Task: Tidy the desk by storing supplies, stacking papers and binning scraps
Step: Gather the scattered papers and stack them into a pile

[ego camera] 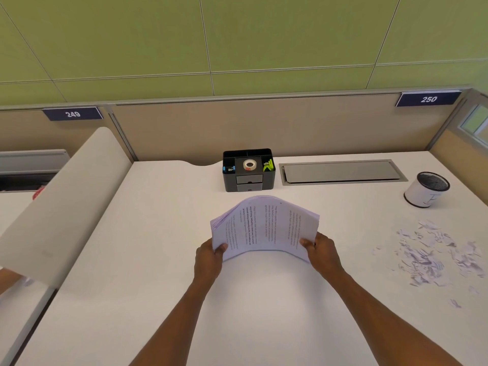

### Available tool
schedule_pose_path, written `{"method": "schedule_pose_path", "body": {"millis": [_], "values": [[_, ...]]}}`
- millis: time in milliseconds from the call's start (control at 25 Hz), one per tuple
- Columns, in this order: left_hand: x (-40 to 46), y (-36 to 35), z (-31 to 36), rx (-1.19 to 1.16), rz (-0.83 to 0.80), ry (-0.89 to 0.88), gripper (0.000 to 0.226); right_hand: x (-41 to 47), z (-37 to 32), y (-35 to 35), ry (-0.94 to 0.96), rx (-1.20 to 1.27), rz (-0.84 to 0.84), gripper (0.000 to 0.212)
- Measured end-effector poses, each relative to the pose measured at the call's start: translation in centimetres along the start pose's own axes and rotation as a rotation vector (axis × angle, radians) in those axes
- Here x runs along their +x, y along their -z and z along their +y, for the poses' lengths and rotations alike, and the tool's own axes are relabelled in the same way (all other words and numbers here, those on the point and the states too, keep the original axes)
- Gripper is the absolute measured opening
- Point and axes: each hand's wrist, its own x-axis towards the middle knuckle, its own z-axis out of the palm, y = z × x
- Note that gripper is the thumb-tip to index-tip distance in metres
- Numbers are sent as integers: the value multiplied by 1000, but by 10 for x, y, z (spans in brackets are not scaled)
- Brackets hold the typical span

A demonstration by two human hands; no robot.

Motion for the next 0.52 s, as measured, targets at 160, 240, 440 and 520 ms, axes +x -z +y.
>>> {"method": "schedule_pose_path", "body": {"millis": [160, 240, 440, 520], "values": [[1, 3, -2, -13, -3, -7, 25, 0, 0, 0, -1, 20, 5, 26], [0, 3, -3, 3, -25, 3, 27, -1, 2, 0, -6, 5, -27, 26], [1, 5, -7, -10, -22, 2, 29, -1, -1, 1, -3, 28, -32, 26], [1, 6, -7, 7, -41, -4, 29, -2, 0, 0, -17, 22, -40, 26]]}}
